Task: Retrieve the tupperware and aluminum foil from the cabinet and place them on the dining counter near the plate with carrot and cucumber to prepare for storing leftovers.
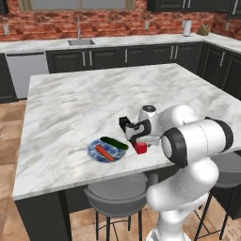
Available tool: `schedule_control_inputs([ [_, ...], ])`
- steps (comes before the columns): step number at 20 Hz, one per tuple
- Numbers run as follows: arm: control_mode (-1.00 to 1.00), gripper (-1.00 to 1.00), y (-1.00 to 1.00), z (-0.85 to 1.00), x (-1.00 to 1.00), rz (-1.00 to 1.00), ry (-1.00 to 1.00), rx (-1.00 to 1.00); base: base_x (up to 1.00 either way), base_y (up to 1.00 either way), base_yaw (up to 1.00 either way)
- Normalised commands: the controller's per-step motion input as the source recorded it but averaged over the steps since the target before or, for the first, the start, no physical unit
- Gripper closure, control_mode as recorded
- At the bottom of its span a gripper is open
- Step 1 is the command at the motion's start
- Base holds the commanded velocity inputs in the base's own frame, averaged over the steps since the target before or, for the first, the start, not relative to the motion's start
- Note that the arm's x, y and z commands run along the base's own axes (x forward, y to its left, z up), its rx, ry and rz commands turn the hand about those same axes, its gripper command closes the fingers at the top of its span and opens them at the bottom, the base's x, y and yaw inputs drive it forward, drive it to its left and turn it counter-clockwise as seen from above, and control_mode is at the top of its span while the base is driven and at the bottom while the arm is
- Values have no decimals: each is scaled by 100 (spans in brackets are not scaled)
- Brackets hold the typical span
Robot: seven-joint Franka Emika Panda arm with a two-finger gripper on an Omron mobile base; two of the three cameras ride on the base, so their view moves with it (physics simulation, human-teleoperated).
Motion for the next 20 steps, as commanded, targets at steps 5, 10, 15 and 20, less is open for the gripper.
schedule_control_inputs([
  [5, -100, -100, -25, 96, -3, -1, 0, 0, 0, 0, 0],
  [10, -100, -100, -6, 100, -41, 0, -6, 0, 0, 0, 0],
  [15, -100, -100, -4, 84, -97, 0, -9, 0, 0, 0, 0],
  [20, -100, -100, -9, 53, -100, 3, -11, 0, 0, 0, 0],
])
